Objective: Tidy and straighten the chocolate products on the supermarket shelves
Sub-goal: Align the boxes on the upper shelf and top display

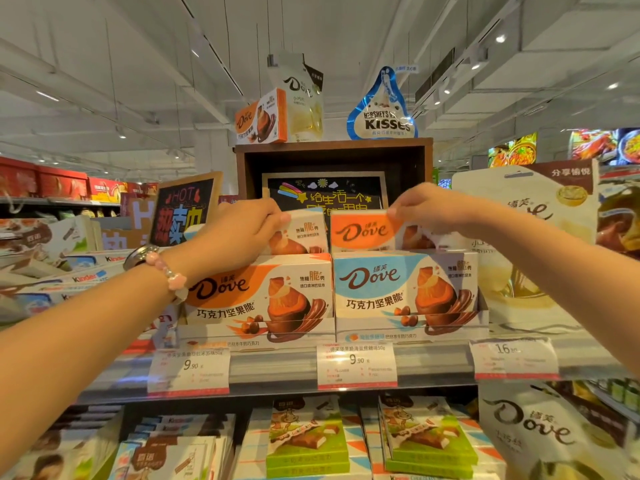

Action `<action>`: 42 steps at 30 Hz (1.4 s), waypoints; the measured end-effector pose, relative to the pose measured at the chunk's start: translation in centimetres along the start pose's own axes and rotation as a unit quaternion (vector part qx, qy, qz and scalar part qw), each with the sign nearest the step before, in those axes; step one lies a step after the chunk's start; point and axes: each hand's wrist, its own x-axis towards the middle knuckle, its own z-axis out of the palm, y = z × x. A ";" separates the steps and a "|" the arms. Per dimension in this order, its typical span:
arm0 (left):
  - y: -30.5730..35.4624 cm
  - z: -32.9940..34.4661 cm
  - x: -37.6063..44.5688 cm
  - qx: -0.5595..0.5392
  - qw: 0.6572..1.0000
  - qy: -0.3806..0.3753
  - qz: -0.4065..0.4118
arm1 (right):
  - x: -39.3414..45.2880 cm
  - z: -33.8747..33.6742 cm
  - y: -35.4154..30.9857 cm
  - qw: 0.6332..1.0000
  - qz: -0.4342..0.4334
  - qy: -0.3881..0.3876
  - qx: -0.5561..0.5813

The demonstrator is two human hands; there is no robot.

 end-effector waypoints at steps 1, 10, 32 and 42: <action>0.0 -0.2 0.1 0.013 0.999 0.031 0.007 | 0.1 -0.5 -0.3 0.999 -0.015 0.028 0.009; -0.3 -3.9 -0.5 0.024 0.972 0.229 0.045 | 1.3 -2.3 -3.8 0.979 -0.081 0.114 -0.150; -0.1 -10.9 -5.0 -0.032 0.964 0.264 0.015 | 5.4 5.2 -13.9 0.957 -0.263 -0.050 -0.109; 0.1 -11.4 -5.3 -0.065 0.968 0.244 -0.011 | 6.5 6.0 -13.4 0.964 -0.259 -0.031 -0.041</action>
